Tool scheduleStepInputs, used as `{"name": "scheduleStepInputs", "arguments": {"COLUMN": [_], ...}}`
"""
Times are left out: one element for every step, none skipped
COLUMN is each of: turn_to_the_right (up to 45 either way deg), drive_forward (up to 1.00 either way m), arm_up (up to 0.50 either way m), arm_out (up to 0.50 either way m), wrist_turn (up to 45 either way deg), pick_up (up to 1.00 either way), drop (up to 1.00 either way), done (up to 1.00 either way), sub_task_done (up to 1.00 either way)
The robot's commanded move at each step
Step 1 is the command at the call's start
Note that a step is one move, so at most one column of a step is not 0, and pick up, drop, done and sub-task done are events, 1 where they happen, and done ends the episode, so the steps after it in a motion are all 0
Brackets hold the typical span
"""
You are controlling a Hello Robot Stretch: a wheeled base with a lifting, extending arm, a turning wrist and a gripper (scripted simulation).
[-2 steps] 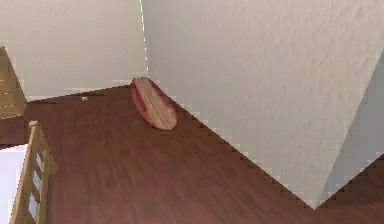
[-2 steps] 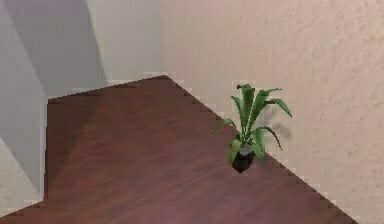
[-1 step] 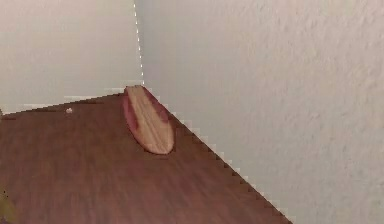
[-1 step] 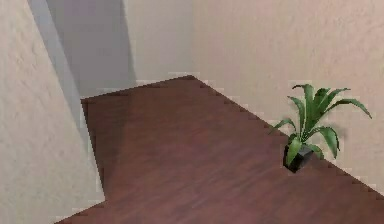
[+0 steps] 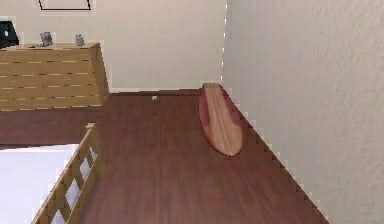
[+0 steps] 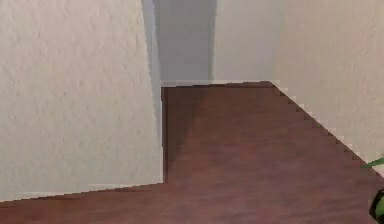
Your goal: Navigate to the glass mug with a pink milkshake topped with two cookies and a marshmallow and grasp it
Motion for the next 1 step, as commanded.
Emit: {"name": "scheduleStepInputs", "arguments": {"turn_to_the_right": [0.0], "drive_forward": [1.0], "arm_up": [0.0], "arm_out": [0.0], "wrist_turn": [0.0], "pick_up": [0.0], "drop": [0.0], "done": [0.0], "sub_task_done": [0.0]}}
